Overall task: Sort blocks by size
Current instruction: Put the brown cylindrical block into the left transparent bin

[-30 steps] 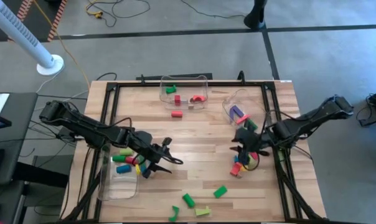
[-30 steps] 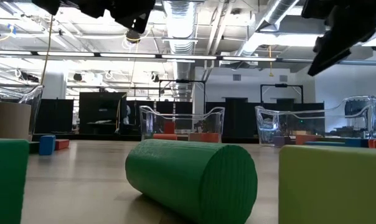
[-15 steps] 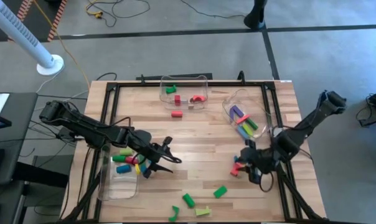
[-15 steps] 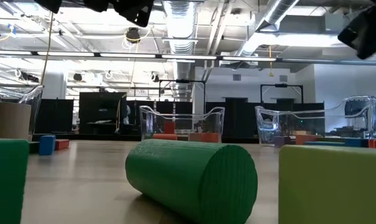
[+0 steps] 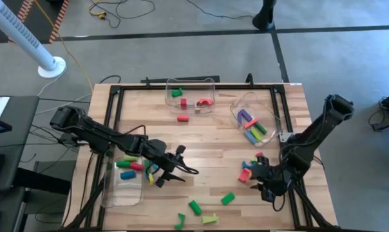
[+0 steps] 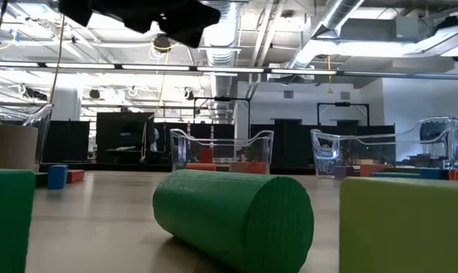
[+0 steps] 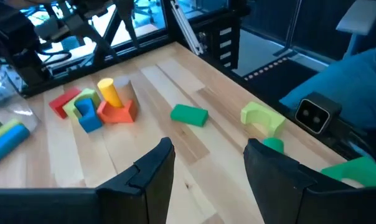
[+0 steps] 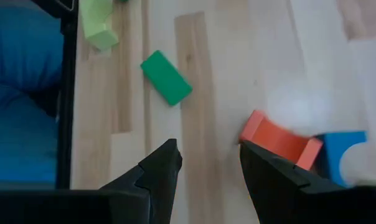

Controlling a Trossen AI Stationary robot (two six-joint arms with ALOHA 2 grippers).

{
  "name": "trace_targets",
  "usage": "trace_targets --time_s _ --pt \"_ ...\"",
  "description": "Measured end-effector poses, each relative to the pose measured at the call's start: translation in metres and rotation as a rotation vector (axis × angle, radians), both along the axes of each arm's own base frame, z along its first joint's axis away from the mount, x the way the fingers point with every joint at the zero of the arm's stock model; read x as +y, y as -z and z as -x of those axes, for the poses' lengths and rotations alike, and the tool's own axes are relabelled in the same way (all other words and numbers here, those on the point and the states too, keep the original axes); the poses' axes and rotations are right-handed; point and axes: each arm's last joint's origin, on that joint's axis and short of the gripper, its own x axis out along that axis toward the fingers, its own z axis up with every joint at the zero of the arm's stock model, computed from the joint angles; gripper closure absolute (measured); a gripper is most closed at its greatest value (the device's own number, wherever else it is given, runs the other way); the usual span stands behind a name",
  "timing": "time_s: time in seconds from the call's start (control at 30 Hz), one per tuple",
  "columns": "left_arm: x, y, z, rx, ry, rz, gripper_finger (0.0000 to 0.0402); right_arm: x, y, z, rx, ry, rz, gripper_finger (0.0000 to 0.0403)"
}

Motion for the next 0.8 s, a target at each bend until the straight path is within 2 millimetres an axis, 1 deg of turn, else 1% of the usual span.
trace_targets --time_s 0.17,0.33,0.57,0.8 --pt "0.003 -0.002 -0.006 -0.003 -0.011 -0.010 0.0219 0.011 0.001 0.013 0.041 0.025 -0.068 0.0220" --pt "0.008 -0.003 -0.007 -0.003 -0.033 -0.006 0.0219 0.020 0.015 0.020 0.131 0.099 -0.052 0.0232" --pt "0.008 -0.001 -0.006 0.027 -0.034 -0.007 0.0219 0.027 0.042 0.012 0.220 0.196 0.018 0.0239" --pt "0.008 0.003 -0.005 0.063 -0.032 -0.012 0.0219 0.026 0.062 0.001 0.275 0.280 0.070 0.0239"
